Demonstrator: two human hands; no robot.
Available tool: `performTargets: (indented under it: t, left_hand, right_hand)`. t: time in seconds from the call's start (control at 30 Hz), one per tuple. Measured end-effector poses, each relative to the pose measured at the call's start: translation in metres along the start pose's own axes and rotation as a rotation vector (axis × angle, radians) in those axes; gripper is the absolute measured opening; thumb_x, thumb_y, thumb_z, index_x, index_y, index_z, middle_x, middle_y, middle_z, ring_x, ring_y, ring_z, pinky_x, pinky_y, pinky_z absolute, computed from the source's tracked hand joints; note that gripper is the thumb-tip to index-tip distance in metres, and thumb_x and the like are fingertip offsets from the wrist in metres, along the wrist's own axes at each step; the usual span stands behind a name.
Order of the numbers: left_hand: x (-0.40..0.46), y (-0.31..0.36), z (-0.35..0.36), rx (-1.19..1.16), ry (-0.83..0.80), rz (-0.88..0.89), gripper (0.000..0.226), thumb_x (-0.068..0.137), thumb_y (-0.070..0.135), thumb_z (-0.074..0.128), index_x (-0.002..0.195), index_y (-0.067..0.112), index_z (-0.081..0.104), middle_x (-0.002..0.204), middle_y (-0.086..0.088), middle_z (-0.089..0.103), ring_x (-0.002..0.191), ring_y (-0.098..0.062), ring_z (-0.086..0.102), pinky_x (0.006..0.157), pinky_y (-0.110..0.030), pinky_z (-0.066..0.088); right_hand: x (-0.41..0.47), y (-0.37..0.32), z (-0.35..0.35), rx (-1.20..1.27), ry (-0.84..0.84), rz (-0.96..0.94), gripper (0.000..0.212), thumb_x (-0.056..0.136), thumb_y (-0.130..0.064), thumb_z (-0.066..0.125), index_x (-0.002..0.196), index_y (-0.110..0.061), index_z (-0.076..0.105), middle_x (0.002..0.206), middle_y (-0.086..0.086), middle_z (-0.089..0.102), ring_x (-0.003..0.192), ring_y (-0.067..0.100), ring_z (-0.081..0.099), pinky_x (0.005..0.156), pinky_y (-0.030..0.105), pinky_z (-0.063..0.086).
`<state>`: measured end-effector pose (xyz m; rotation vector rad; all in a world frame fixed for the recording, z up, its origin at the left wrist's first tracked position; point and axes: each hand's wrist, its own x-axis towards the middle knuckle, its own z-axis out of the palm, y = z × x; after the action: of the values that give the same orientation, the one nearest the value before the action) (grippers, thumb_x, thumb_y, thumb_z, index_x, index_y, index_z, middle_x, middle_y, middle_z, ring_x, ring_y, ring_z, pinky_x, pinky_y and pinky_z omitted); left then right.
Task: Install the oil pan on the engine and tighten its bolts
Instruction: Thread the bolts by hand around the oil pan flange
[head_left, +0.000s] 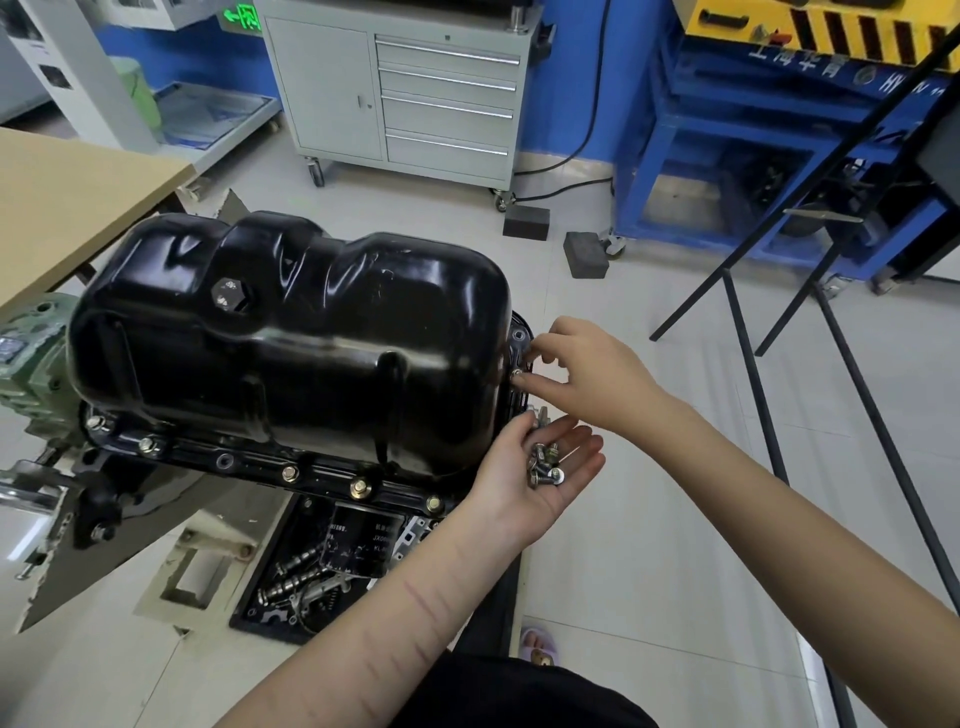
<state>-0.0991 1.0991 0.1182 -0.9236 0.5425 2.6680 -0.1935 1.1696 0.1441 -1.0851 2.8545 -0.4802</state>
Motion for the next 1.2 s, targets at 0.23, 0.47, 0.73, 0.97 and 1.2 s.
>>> performTargets:
  t: [0.23,0.47,0.73,0.97,1.2]
  left_hand:
    - [0.002,0.002,0.006,-0.074,0.0,0.001,0.068,0.098,0.031,0.035,0.048,0.0,0.069,0.059,-0.013,0.068,0.051,-0.021,0.067,0.044,-0.027,0.054]
    - [0.002,0.003,0.005,-0.107,0.03,-0.017,0.072,0.097,0.033,0.04,0.038,-0.003,0.063,0.053,-0.016,0.064,0.046,-0.023,0.065,0.042,-0.026,0.053]
    - [0.004,0.003,0.003,-0.107,-0.019,-0.041,0.064,0.096,0.033,0.04,0.057,-0.008,0.069,0.069,-0.02,0.069,0.058,-0.026,0.069,0.048,-0.036,0.057]
    - [0.002,0.005,0.001,-0.109,-0.012,-0.061,0.051,0.097,0.035,0.039,0.081,-0.008,0.062,0.071,-0.02,0.069,0.057,-0.026,0.069,0.045,-0.036,0.056]
    - [0.002,0.004,0.001,-0.106,-0.01,-0.068,0.051,0.097,0.036,0.04,0.08,-0.007,0.062,0.071,-0.02,0.069,0.057,-0.026,0.069,0.045,-0.034,0.056]
  right_hand:
    - [-0.04,0.002,-0.026,0.194,-0.297,-0.229,0.022,0.078,-0.01,0.069,0.099,-0.015,0.072,0.102,0.003,0.061,0.095,0.015,0.052,0.087,0.024,0.038]
    - [-0.046,0.006,-0.019,0.063,-0.233,-0.276,0.022,0.084,-0.02,0.064,0.105,-0.027,0.069,0.104,-0.008,0.063,0.097,0.01,0.051,0.09,0.026,0.029]
    - [-0.015,0.013,-0.016,0.642,0.017,0.012,0.017,0.085,-0.004,0.062,0.099,-0.013,0.066,0.087,-0.009,0.065,0.078,-0.008,0.058,0.079,0.008,0.044]
    - [0.036,0.02,0.005,0.616,0.101,0.143,0.02,0.087,-0.005,0.059,0.105,-0.006,0.067,0.094,-0.002,0.064,0.086,0.009,0.059,0.084,0.021,0.045]
    - [0.047,0.025,0.015,0.45,0.109,0.113,0.019,0.085,-0.011,0.061,0.102,-0.012,0.07,0.091,-0.004,0.059,0.086,0.008,0.054,0.08,0.025,0.043]
